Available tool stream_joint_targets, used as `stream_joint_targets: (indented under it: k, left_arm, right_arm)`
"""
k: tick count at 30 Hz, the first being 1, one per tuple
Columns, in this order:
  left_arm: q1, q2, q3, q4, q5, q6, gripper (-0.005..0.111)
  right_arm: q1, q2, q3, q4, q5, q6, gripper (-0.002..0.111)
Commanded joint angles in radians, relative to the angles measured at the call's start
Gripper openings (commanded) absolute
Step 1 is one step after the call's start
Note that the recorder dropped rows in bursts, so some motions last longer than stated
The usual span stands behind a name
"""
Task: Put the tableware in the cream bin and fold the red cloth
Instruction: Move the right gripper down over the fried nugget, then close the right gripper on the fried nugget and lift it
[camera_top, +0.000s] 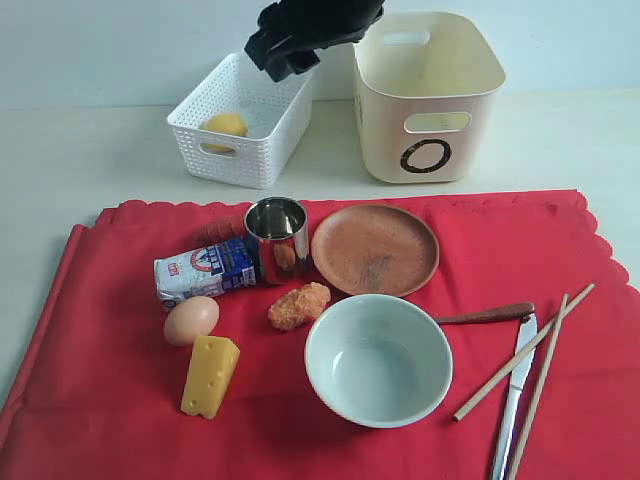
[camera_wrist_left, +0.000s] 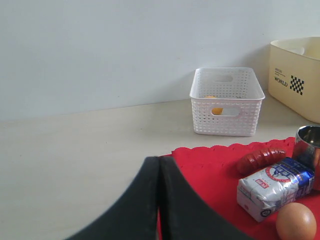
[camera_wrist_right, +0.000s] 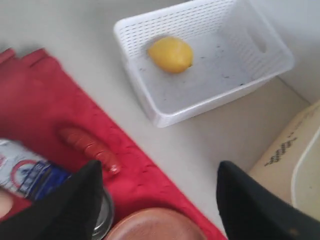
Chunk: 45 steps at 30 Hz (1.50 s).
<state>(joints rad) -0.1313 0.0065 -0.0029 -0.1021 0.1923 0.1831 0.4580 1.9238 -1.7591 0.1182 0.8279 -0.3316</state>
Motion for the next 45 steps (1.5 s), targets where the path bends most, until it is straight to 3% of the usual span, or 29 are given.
stream_joint_targets:
  k: [1, 10, 19, 26, 45]
  left_arm:
    - [0.004, -0.006, 0.003, -0.001, -0.001, -0.003, 0.001]
    - [0.004, -0.006, 0.003, -0.001, -0.001, -0.003, 0.001]
    - [0.004, -0.006, 0.003, -0.001, -0.001, 0.0, 0.001]
    - [0.004, -0.006, 0.003, -0.001, -0.001, 0.0, 0.001]
    - [0.004, -0.006, 0.003, -0.001, -0.001, 0.0, 0.001]
  right_arm:
    - [-0.004, -0.021, -0.003, 0.176, 0.127, -0.2, 0.062]
    - [0.013, -0.039, 0.169, 0.442, 0.173, -0.485, 0.062]
    - [0.153, -0.037, 0.288, 0.448, 0.17, -0.718, 0.062]
    - [0.229, -0.011, 0.288, 0.262, 0.172, -0.707, 0.062]
    - [0.229, 0.148, 0.288, 0.065, 0.083, -0.593, 0.062]
